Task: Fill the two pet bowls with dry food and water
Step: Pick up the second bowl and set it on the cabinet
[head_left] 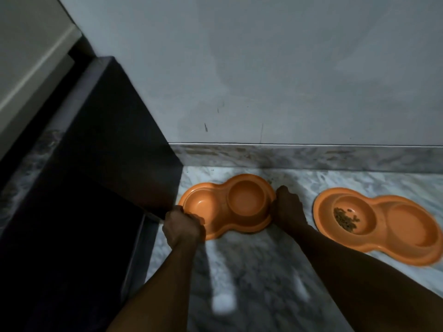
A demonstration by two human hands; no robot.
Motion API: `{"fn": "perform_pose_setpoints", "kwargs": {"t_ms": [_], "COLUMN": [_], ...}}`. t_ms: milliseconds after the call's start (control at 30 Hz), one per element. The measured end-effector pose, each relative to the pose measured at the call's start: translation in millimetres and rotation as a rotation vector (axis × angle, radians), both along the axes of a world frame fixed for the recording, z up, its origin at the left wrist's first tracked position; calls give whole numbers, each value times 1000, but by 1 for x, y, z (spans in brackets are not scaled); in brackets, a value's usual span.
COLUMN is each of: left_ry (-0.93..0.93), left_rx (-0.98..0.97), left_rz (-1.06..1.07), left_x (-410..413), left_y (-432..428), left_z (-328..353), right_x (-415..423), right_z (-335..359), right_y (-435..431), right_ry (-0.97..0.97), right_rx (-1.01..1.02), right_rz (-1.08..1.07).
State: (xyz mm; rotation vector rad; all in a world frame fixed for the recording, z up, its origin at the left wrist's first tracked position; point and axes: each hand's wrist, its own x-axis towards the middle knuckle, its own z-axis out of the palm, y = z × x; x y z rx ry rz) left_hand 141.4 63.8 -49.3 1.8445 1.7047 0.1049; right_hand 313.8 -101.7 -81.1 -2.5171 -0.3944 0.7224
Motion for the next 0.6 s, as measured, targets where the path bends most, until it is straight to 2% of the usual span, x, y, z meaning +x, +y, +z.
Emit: {"fn": "perform_pose_setpoints", "kwargs": {"t_ms": [167,267,433,600], "left_ry": [-159,-202,-231,-185], "left_rx": [-76,-102,-138,-104], "left_rz": [75,114,160,2], "left_x": [-1,-9,-26,-56], "left_y": [-13,-33,-60,-72], "left_z": [42,106,291,514], "right_x": [7,1,-15,-31], "right_z": [50,112,290,515], "right_y": [-25,-52,-87,-108], "right_ry": [-42,-52,-44,-95], "right_rx": [26,51,23,-2], "right_rz": [11,-24,-97,-93]}}
